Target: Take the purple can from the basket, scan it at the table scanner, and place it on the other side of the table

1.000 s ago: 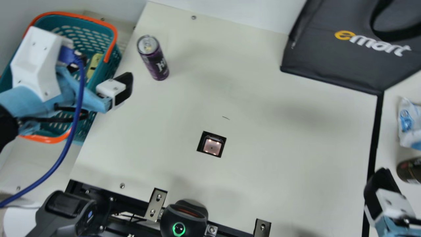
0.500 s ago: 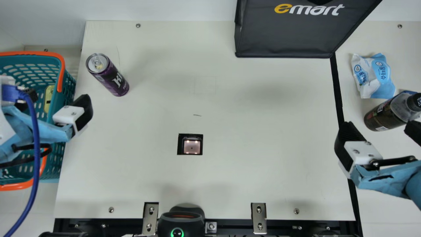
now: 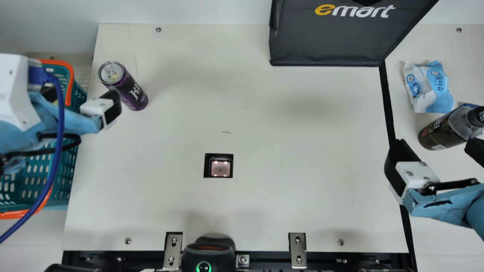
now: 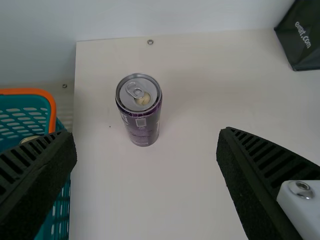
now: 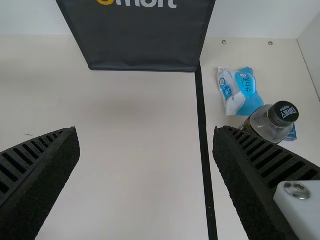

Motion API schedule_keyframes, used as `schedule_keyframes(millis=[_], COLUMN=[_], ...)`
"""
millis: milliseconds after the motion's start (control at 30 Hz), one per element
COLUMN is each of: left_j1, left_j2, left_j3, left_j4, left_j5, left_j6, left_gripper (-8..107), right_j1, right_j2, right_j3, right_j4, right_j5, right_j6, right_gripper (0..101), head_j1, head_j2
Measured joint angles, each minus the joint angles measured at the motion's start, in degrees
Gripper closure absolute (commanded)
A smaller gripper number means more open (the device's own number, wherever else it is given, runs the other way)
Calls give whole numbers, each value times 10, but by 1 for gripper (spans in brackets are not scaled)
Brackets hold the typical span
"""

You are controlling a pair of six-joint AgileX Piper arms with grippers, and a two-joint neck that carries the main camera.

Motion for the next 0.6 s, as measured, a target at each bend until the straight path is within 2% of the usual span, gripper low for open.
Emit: schedule_keyframes(millis=[333, 600], left_j1=[-45, -56], left_j2=[93, 143], left_j3=[-38, -55], left_j4=[80, 139], left_j5=[-28, -39], left_j6=[-91, -143], left_gripper=[9, 9], right_j1=[0, 0], right_j2=[0, 0], right_j3=[0, 0], right_j4=[0, 0], right_j5=[0, -1], right_j6=[0, 0], right_gripper=[6, 6], head_j1=[0, -1], head_j2=[0, 0])
